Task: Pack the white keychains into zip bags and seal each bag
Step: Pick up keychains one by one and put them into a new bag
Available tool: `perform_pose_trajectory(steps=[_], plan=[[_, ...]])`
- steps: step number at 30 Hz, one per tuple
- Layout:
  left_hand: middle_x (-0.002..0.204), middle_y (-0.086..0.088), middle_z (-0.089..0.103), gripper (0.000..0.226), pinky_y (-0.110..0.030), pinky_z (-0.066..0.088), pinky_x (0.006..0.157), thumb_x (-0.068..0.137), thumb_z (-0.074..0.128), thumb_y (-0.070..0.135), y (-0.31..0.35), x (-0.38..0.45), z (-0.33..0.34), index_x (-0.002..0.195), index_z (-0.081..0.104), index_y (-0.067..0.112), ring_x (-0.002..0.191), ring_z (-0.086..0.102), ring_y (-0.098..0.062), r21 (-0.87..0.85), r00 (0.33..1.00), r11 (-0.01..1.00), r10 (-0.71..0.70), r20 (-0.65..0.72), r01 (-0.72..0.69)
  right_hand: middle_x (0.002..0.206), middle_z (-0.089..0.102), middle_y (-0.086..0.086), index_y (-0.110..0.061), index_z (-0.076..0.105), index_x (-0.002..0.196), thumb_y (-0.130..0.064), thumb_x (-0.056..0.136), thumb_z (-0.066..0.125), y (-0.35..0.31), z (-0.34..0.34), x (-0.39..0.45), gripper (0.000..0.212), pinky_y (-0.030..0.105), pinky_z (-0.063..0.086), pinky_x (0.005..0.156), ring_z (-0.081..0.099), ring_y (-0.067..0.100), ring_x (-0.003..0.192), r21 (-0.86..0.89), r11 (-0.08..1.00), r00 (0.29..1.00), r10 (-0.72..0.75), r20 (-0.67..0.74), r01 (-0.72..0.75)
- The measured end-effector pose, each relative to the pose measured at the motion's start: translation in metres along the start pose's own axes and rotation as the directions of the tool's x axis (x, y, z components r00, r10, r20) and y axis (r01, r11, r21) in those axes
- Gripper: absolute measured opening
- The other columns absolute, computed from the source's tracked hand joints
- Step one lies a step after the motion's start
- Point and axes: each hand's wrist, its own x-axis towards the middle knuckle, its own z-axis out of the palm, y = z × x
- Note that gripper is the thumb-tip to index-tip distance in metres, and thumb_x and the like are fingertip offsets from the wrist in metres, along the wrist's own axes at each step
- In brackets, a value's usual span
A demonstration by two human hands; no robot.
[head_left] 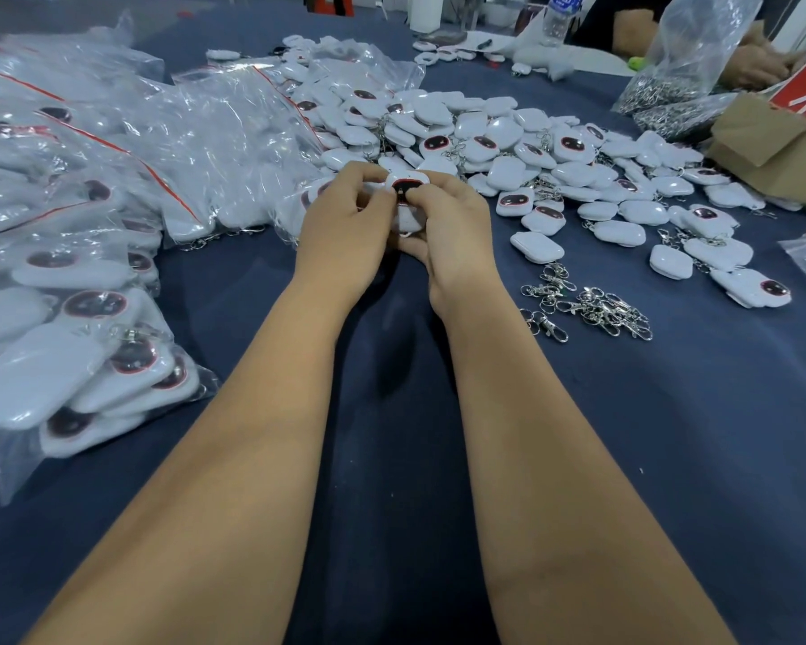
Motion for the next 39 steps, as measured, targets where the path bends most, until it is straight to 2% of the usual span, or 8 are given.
perform_pose_trajectory(steps=[5,10,17,23,27,32,36,39], plan=[[0.076,0.018,0.06,0.036,-0.021,0.048,0.065,0.081,0.042,0.006,0.002,-0.002,-0.007,0.097,0.061,0.032,0.066,0.055,0.004,0.156,0.985,0.98,0.138,-0.101,-0.122,0.081,0.067,0.0,-0.017,0.063,0.087,-0.004,0.09,0.06,0.002,0.0,0.003,0.013,0.041,0.056,0.083,0.063,0.018,0.081,-0.169,0.978,0.99,-0.132,-0.043,0.123],[0.082,0.014,0.061,0.028,-0.033,0.051,0.077,0.082,0.051,0.02,0.002,-0.001,-0.013,0.101,0.065,0.034,0.083,0.058,-0.013,0.356,0.982,0.926,0.167,-0.086,-0.126,0.07,0.065,-0.014,-0.018,0.059,0.096,-0.005,0.094,0.058,0.001,-0.002,0.002,0.014,0.012,0.047,0.065,0.058,-0.002,0.065,-0.094,0.975,0.976,-0.206,-0.072,0.199],[0.109,0.001,0.067,0.028,-0.039,0.05,0.082,0.086,0.064,0.03,0.001,0.0,-0.013,0.113,0.068,0.023,0.105,0.059,-0.025,0.585,0.978,0.792,0.206,0.01,-0.173,0.089,0.061,0.013,-0.008,0.05,0.1,0.0,0.096,0.054,-0.004,-0.004,0.004,0.009,0.028,0.057,0.071,0.06,0.02,0.073,0.201,0.975,0.984,-0.059,-0.167,0.093],[0.087,-0.004,0.068,0.015,-0.038,0.048,0.068,0.086,0.055,0.019,0.002,-0.001,-0.015,0.085,0.069,0.014,0.086,0.059,-0.027,0.559,0.98,0.824,0.177,-0.094,-0.096,0.092,0.056,0.018,-0.007,0.045,0.092,0.01,0.092,0.047,-0.006,0.0,0.0,0.017,0.041,0.058,0.089,0.062,0.026,0.078,0.325,0.944,0.998,-0.032,-0.05,0.047],[0.07,0.01,0.067,0.013,-0.034,0.055,0.076,0.081,0.058,0.018,0.008,-0.002,-0.014,0.079,0.071,0.023,0.077,0.066,-0.016,0.222,0.975,0.975,0.052,-0.217,-0.002,0.089,0.055,0.014,-0.009,0.046,0.088,0.004,0.092,0.055,-0.003,0.007,-0.004,0.017,0.039,0.059,0.086,0.06,0.021,0.076,0.107,0.989,0.993,-0.092,-0.071,0.099],[0.058,0.008,0.066,0.017,-0.042,0.06,0.072,0.077,0.058,0.017,0.009,-0.001,-0.014,0.065,0.067,0.026,0.069,0.069,-0.023,-0.026,0.96,0.998,-0.055,-0.275,0.05,0.081,0.057,-0.001,-0.021,0.051,0.08,-0.005,0.084,0.066,0.002,0.01,-0.008,0.022,0.025,0.048,0.07,0.052,0.01,0.071,-0.294,0.925,0.954,-0.282,-0.103,0.242],[0.054,0.01,0.053,0.017,-0.034,0.047,0.061,0.079,0.057,0.017,0.009,0.003,-0.013,0.064,0.063,0.016,0.058,0.048,-0.012,-0.128,0.934,0.992,-0.044,-0.355,-0.001,0.121,0.046,-0.001,-0.023,0.068,0.089,-0.018,0.082,0.074,0.012,0.009,-0.007,0.01,0.021,0.035,0.1,0.044,0.016,0.117,-0.585,0.732,0.888,-0.457,-0.04,0.35],[0.064,0.016,0.058,0.012,-0.014,0.043,0.065,0.083,0.06,0.017,0.015,-0.001,-0.01,0.075,0.065,0.024,0.06,0.051,0.004,-0.092,0.928,0.986,0.1,-0.358,-0.142,0.13,0.052,0.003,-0.028,0.073,0.114,-0.03,0.09,0.066,0.016,0.008,-0.001,0.025,0.035,0.037,0.11,0.043,0.022,0.128,-0.743,0.61,0.944,-0.318,0.088,0.275]])
